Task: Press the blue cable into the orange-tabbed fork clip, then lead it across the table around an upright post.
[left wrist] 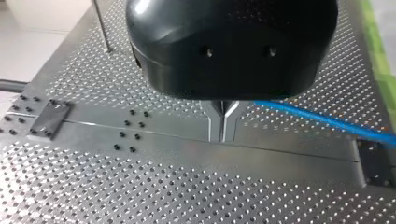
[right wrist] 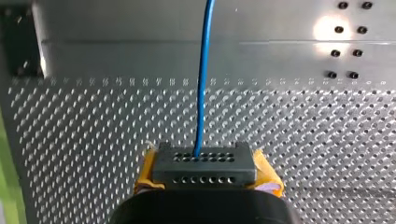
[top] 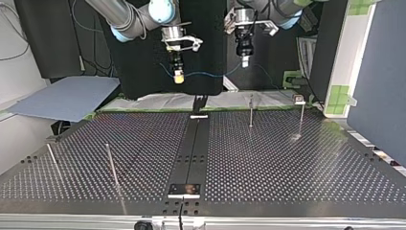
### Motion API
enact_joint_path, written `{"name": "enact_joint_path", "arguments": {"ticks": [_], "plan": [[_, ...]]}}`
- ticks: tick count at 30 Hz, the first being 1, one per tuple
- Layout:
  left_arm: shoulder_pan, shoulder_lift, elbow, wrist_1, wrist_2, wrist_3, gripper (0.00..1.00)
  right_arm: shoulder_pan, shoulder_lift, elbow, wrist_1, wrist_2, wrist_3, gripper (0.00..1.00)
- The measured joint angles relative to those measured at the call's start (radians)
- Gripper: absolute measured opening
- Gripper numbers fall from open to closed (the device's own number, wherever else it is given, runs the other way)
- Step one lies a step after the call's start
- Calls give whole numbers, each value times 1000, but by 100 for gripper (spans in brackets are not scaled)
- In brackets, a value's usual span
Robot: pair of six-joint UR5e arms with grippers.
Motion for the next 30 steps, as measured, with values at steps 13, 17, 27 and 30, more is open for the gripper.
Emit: {"name": "enact_joint_path", "arguments": {"ticks": [13, 17, 27, 30], "plan": [[137, -119, 0, 62, 136, 25, 0, -31, 134, -47, -78, -38, 29, 0], [178, -137, 0, 65, 177, 32, 0, -52, 142, -69, -68, -61, 31, 0], [286, -148, 0, 78, 229, 57, 0, -86, 146, -120, -48, -163, 75, 0], [308, -170, 0, 100, 250, 57, 0, -94, 147, -128, -41, -185, 79, 0]]}}
